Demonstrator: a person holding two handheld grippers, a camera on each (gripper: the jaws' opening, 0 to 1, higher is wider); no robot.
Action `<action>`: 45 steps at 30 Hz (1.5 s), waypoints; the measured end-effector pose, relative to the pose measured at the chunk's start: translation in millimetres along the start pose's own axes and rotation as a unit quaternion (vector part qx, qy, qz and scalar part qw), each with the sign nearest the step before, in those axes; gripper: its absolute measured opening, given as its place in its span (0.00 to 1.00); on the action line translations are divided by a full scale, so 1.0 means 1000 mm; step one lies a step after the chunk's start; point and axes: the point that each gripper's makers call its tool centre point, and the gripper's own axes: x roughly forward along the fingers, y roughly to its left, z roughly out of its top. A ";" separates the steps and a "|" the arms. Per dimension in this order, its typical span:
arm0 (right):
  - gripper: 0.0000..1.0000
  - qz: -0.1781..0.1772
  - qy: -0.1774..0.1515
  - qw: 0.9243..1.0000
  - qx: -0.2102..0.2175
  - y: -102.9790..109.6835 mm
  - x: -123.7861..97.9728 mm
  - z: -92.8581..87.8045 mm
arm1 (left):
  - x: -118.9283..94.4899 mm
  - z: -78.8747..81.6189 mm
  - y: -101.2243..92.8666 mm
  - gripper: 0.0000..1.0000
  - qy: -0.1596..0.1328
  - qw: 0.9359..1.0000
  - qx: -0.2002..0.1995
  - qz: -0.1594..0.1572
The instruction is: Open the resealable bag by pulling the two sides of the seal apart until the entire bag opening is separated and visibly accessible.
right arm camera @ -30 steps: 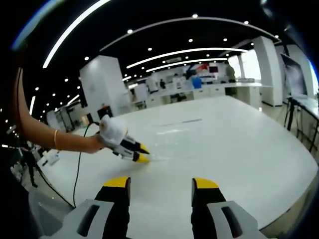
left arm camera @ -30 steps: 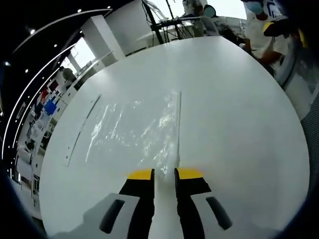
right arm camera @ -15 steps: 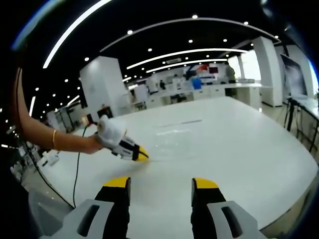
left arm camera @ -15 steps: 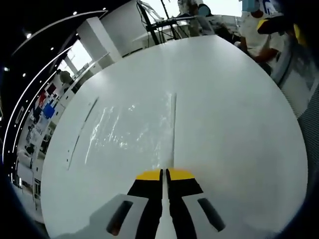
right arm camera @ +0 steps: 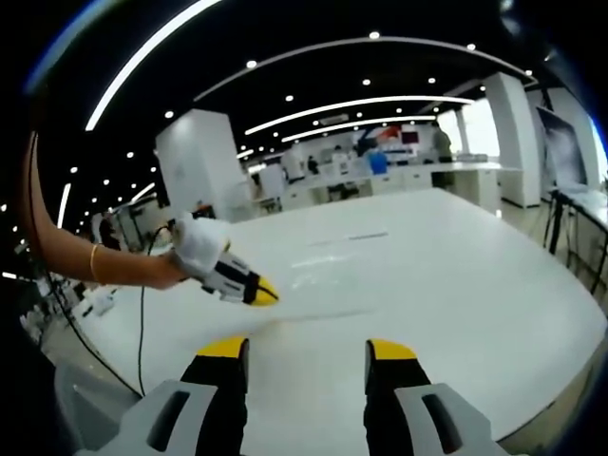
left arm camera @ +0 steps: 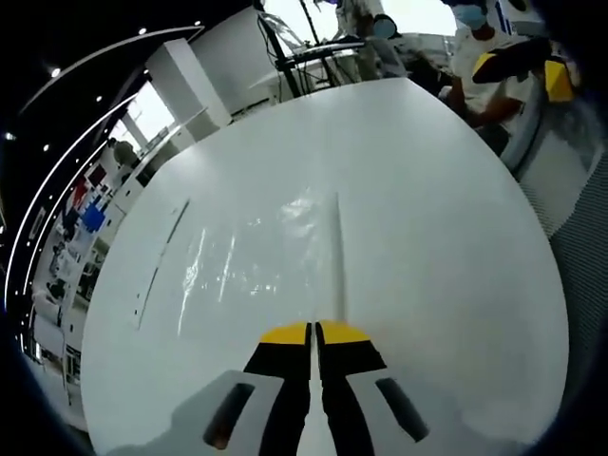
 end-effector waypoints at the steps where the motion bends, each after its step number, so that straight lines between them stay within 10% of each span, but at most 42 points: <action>1: 0.46 0.000 -0.001 1.000 -0.001 0.000 0.000 0.000 | -0.002 0.001 -0.002 0.00 0.000 1.000 -0.002 -0.003; 45: 0.44 0.038 0.014 0.997 -0.058 0.020 -0.001 -0.007 | -0.086 0.007 -0.060 0.00 -0.028 0.999 0.036 -0.007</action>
